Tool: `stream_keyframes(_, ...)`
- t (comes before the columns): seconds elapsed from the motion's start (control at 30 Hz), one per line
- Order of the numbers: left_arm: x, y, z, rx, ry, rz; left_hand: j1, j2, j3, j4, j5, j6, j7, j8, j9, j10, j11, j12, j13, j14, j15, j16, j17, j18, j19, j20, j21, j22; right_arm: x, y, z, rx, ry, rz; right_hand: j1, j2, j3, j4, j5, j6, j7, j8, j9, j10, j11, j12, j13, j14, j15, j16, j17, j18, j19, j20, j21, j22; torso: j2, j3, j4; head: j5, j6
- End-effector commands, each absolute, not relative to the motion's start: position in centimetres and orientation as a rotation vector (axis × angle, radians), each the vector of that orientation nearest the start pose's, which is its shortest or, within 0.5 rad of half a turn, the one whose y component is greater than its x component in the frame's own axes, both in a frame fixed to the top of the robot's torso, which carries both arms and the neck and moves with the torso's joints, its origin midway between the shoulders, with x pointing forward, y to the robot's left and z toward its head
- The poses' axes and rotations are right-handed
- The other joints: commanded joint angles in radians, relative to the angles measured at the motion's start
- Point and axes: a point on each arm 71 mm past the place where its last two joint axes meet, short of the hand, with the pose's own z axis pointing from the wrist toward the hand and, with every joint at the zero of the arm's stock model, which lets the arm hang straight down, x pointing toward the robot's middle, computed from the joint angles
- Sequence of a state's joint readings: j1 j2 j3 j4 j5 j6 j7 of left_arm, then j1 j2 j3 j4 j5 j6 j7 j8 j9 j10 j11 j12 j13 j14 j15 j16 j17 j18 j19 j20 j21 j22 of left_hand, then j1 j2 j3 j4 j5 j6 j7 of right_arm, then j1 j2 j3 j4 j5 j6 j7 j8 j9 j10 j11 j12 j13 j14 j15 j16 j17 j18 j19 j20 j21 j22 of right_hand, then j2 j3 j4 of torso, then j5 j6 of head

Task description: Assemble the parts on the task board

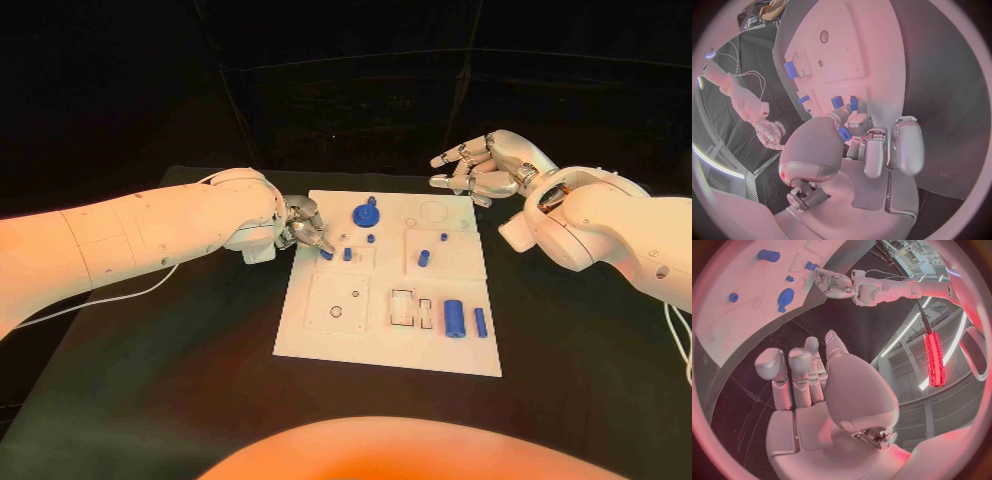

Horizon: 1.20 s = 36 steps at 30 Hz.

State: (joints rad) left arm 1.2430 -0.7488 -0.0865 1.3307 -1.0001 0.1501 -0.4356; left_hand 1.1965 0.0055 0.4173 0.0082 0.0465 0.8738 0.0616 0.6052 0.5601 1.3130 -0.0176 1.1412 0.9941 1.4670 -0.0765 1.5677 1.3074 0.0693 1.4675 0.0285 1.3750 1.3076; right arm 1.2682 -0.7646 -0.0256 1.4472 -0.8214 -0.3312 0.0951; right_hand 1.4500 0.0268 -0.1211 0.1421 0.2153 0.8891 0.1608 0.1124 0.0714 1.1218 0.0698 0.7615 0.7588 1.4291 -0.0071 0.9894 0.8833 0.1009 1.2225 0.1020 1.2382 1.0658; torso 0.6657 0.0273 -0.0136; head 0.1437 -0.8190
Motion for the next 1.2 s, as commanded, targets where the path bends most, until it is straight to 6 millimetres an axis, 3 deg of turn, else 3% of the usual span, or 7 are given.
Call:
stream_keyframes(0.03,50.59,22.23,-23.67,-0.236,2.364,-0.414,0.006,0.000,0.139,-0.136,0.004,0.005,-0.002,0.001,0.001,0.005,0.000,0.000,0.000,0.104,-0.001,0.003,0.263,-0.010,0.014,0.001,-0.002,0.006,51.23,-18.09,-14.66,0.317,1.627,1.104,0.001,0.000,-0.006,-0.002,0.005,-0.007,0.000,0.006,-0.001,-0.008,0.000,0.000,0.000,0.004,0.000,-0.006,0.002,0.015,-0.007,0.002,-0.005,-0.001,0.000,0.0002,-0.0001,0.000,-0.001)
stream_keyframes(0.43,50.67,21.80,-23.70,-0.231,2.361,-0.422,-0.007,-0.005,0.148,-0.131,0.004,0.008,-0.003,0.005,0.002,0.009,0.000,0.005,0.006,0.104,0.000,0.003,0.263,-0.010,0.015,0.001,-0.001,0.008,51.23,-18.03,-14.66,0.316,1.627,1.106,0.001,0.000,-0.006,-0.002,0.005,-0.007,0.000,0.006,-0.001,-0.008,0.000,0.000,0.000,0.004,0.000,-0.006,0.002,0.015,-0.007,0.002,-0.005,-0.001,0.000,0.0009,-0.0001,0.000,-0.003)
stream_keyframes(1.2,51.04,21.63,-23.87,-0.258,2.363,-0.364,-0.109,-0.055,0.104,-0.068,0.003,0.054,-0.030,0.038,0.018,0.029,-0.020,0.029,0.029,0.104,-0.017,0.003,0.263,-0.011,0.018,-0.011,0.001,0.014,51.26,-17.77,-14.66,0.312,1.626,1.111,0.003,0.003,-0.008,-0.003,0.008,-0.008,0.000,0.007,-0.001,-0.010,0.000,0.001,-0.002,0.004,0.000,-0.010,0.001,0.015,-0.007,0.002,-0.008,-0.004,0.001,0.0008,0.0001,-0.005,-0.005)
